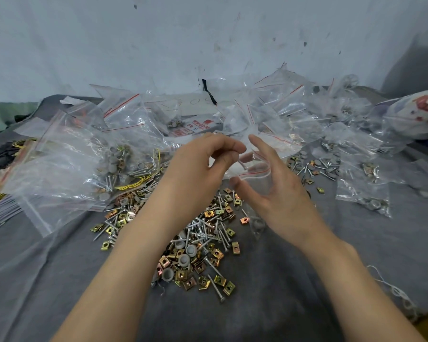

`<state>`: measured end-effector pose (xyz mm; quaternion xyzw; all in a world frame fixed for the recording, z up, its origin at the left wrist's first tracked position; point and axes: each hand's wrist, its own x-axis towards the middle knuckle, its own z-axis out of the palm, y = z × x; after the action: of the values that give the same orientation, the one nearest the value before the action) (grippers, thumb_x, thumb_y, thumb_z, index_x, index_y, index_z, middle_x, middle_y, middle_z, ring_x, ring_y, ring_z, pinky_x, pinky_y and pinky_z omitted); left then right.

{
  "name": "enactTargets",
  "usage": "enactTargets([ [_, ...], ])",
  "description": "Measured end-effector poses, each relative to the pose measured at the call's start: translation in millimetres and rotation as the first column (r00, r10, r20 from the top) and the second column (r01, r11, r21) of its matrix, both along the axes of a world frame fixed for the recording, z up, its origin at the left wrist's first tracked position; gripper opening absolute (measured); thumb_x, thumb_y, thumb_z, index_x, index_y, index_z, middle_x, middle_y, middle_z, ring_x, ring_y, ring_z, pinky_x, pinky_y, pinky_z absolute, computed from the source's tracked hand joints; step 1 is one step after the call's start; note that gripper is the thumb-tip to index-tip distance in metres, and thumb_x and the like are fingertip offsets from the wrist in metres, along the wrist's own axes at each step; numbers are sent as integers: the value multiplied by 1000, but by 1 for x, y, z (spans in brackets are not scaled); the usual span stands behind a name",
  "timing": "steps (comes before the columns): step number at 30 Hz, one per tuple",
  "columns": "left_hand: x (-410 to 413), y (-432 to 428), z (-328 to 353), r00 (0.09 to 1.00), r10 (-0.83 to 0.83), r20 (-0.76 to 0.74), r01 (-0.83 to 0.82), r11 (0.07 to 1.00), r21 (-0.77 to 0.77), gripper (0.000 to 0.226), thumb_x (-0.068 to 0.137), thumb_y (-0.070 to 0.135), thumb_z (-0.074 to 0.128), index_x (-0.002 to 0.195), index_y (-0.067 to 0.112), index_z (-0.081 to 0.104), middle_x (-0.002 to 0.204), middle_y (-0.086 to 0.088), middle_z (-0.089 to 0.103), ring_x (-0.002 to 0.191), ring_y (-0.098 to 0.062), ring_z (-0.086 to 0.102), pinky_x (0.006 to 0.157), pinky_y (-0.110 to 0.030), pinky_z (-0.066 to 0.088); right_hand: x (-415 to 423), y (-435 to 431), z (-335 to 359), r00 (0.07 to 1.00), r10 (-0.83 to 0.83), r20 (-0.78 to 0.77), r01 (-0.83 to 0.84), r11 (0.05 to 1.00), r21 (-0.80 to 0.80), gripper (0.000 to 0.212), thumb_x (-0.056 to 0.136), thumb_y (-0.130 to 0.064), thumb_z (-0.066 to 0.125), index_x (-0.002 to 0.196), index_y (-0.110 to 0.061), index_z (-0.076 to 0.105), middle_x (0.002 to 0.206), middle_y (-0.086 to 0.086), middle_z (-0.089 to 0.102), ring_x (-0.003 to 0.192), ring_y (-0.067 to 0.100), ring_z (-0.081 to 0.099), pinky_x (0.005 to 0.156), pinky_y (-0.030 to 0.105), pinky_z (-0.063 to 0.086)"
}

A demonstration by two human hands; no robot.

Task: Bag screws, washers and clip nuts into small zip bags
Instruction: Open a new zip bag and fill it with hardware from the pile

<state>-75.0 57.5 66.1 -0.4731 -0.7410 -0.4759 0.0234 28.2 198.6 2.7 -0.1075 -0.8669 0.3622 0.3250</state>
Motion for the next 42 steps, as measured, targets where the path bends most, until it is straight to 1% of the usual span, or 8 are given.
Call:
enactTargets([
  [6, -2, 0, 0, 1000, 6, 7, -6, 1000, 19, 17, 99, 28, 57, 111, 35, 67, 98, 24, 67, 95, 9, 58, 74, -7, 41, -1, 2, -1, 1000, 6, -29, -7, 1000, -22, 76, 85, -77, 55, 150, -50, 26, 123, -31, 55, 117, 0, 57, 94, 24, 45],
  [11, -10, -5, -4, 995, 73, 67, -72, 997, -9, 17, 100, 31, 55, 114, 37, 63, 99, 16, 68, 92, 4, 60, 75, -15, 49, 1, 4, -1, 1000, -7, -28, 6, 999, -37, 79, 81, -85, 52, 148, -55, 24, 131, -21, 58, 124, 5, 56, 106, 41, 46],
  [14, -16, -8, -12, 990, 112, 89, -99, 986, -136, 24, 100, 33, 52, 123, 33, 59, 101, 14, 66, 93, 0, 62, 75, -19, 49, 3, 4, 2, 999, -9, -48, 5, 997, -80, 77, 80, -82, 54, 147, -54, 28, 125, -27, 58, 122, 2, 56, 104, 33, 44],
  [18, -20, -13, -29, 994, 107, 24, -89, 918, -386, 32, 101, 36, 49, 132, 28, 53, 102, 17, 62, 85, 6, 58, 66, -10, 43, 7, 6, 7, 996, -26, -90, 13, 990, -142, 74, 86, -67, 61, 150, -44, 34, 121, -31, 58, 121, -1, 55, 101, 27, 44],
  [21, -19, -14, -40, 999, 39, -23, -45, 816, -576, 39, 99, 41, 51, 135, 25, 52, 123, 7, 62, 104, -7, 59, 90, -26, 50, 9, 6, 11, 993, -26, -117, 3, 981, -195, 73, 88, -62, 64, 151, -38, 37, 119, -28, 59, 121, 1, 56, 105, 37, 46],
  [25, -13, -12, -51, 988, -54, -146, -79, 635, -768, 51, 93, 59, 52, 138, 36, 45, 142, 5, 42, 133, -18, 38, 113, -44, 32, 10, 7, 12, 992, -38, -123, 11, 977, -214, 74, 85, -64, 62, 150, -40, 37, 120, -28, 60, 121, 3, 56, 105, 42, 48],
  [32, -5, -3, -56, 963, -56, -264, -162, 660, -733, 37, 95, 54, 50, 126, 33, 52, 132, 3, 49, 125, -21, 41, 106, -39, 35, 10, 8, 11, 995, -49, -90, 34, 986, -164, 76, 86, -65, 60, 152, -36, 36, 119, -31, 58, 122, 3, 54, 105, 39, 46],
  [42, -12, -2, -54, 968, -48, -246, -145, 692, -707, 27, 99, 42, 50, 121, 28, 57, 123, 3, 55, 117, -20, 49, 100, -41, 43, 12, 9, 11, 997, -55, -56, 47, 989, -139, 78, 85, -66, 58, 153, -39, 32, 120, -31, 57, 120, -3, 54, 99, 25, 44],
])
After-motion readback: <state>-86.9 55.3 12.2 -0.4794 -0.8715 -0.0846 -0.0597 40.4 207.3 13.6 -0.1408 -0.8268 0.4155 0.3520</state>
